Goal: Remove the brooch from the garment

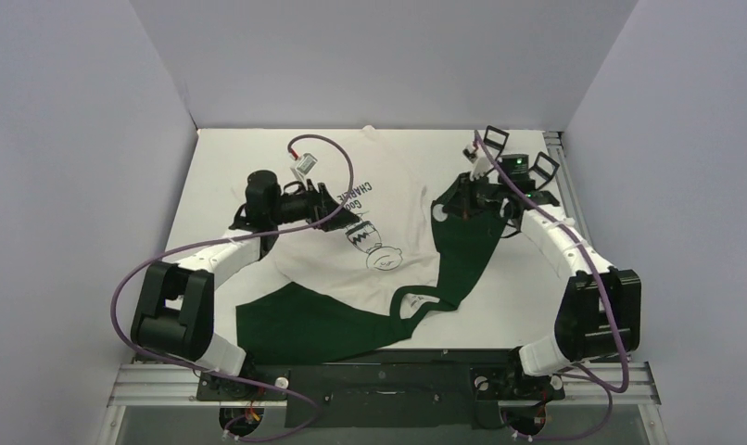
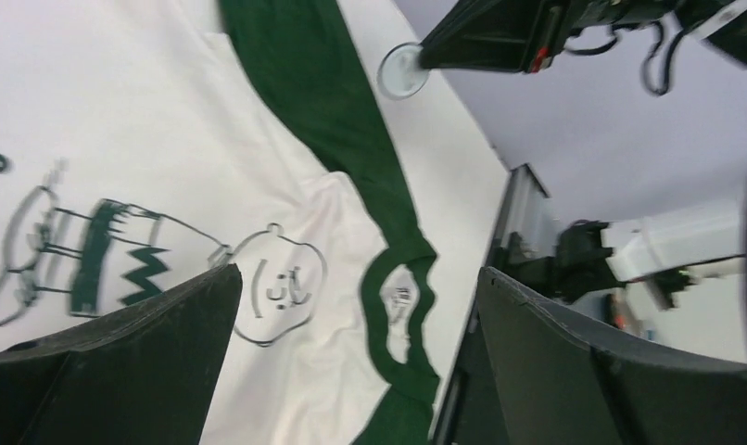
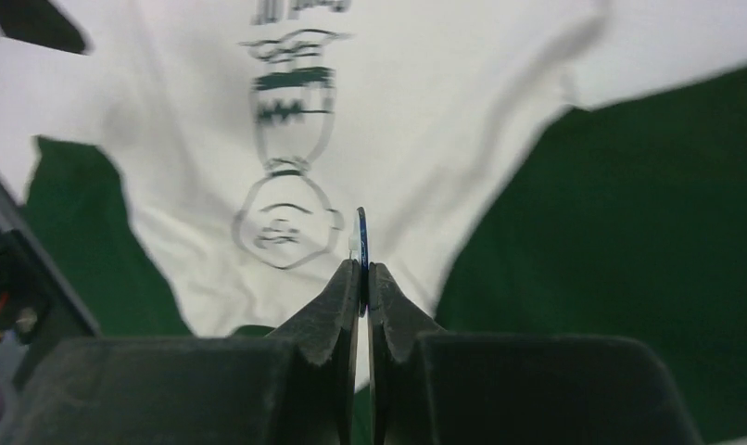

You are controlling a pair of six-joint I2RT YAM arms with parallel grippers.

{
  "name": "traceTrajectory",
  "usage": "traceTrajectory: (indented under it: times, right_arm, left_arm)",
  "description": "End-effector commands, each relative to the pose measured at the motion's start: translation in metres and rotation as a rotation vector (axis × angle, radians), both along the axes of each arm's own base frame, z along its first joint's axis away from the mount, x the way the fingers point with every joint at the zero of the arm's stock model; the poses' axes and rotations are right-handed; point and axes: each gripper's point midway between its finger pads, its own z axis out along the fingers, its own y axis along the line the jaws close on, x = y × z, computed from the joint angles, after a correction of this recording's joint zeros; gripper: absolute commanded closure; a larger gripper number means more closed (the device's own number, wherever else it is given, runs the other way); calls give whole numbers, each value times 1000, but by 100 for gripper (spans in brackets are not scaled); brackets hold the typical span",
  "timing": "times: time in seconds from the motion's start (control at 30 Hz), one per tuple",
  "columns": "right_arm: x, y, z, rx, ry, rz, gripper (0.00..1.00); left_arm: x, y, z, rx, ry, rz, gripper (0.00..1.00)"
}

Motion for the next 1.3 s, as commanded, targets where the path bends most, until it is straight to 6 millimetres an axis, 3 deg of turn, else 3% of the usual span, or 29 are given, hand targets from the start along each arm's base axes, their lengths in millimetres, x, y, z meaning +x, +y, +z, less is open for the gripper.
traceTrajectory:
  times: [0.0, 0.2, 0.37, 0.47, 0.63, 0.83, 1.27]
  right_arm:
    - [21, -90, 0, -328, -105, -54, 100]
    - [68, -197, -7, -735, -171, -163, 100]
    - [106, -249, -11, -934, -183, -225, 100]
    - [127, -264, -28, -1001, -161, -225, 100]
    - [162, -282, -22, -1046, -189, -280, 100]
    - [190, -296, -28, -1101, -187, -309, 100]
    - [214, -329, -53, -1153, -155, -352, 100]
  left_arm:
    - [16, 21, -10, 247, -103, 51, 4]
    - [30, 34, -7, 393, -136, 72, 4]
    - [42, 39, 2, 433, -162, 138, 4]
    - [44, 42, 0, 473, -177, 141, 4]
    - [44, 46, -4, 499, -168, 146, 4]
    - [43, 44, -6, 495, -151, 133, 4]
    - [44, 39, 4, 468, -133, 102, 4]
